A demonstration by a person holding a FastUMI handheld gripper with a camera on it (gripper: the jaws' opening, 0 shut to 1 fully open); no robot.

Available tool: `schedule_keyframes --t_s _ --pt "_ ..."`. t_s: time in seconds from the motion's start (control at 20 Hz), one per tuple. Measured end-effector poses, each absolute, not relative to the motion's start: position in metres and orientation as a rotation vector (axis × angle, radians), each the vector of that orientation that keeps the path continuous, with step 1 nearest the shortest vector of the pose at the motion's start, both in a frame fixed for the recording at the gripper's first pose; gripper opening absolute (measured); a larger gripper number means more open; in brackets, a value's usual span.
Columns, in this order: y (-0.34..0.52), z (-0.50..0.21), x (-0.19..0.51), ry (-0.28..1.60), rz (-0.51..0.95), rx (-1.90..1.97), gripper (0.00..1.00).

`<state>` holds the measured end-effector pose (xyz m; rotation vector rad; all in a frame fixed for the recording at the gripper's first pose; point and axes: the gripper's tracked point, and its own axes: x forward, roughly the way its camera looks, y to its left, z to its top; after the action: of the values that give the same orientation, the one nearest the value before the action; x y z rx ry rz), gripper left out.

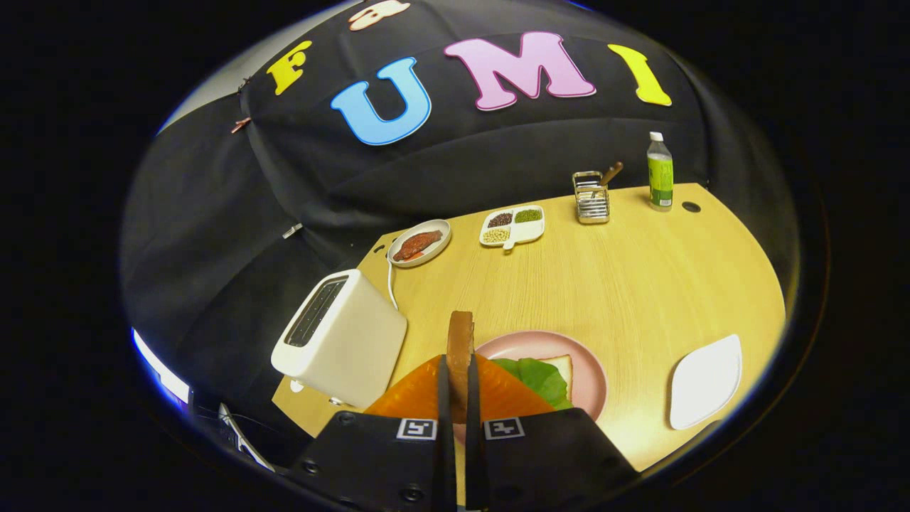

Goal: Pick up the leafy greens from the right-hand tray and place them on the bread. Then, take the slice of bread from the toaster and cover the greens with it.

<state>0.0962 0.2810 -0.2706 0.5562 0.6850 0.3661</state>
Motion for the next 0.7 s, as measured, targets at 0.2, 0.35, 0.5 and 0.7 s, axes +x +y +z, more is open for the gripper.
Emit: schedule_keyframes --t_s 0.2,0.35,0.5,0.7 --pt "0.257 -0.312 0.095 0.724 0.295 0.457 0.10" --pt "0.238 -0.333 0.087 0.763 0.252 0.370 0.10" --pt "0.230 -0.354 0.085 0.808 0.236 0.311 0.10" --pt "0.225 -0.373 0.084 0.837 0.237 0.220 0.17"
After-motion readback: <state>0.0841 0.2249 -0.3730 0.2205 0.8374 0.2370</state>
